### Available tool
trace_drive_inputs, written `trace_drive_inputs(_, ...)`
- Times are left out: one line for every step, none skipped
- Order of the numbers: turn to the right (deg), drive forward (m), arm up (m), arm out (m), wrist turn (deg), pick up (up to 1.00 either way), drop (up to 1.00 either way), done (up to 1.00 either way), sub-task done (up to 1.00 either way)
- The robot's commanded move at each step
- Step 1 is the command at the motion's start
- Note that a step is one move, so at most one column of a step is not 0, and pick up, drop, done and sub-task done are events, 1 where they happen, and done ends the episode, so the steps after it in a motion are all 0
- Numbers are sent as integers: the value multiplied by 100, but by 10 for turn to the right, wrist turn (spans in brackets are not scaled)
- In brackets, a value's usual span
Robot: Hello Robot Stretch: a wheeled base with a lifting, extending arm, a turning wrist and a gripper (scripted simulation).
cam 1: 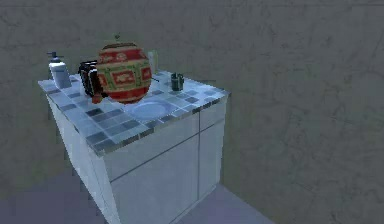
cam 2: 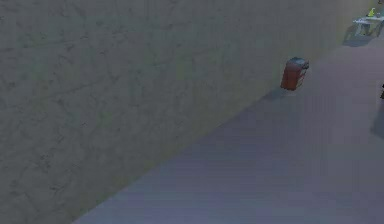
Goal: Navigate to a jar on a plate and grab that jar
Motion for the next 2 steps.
trace_drive_inputs(0, 20, 0, 0, 0, 0, 0, 0, 0)
trace_drive_inputs(-450, 0, 0, 0, 0, 0, 0, 0, 0)
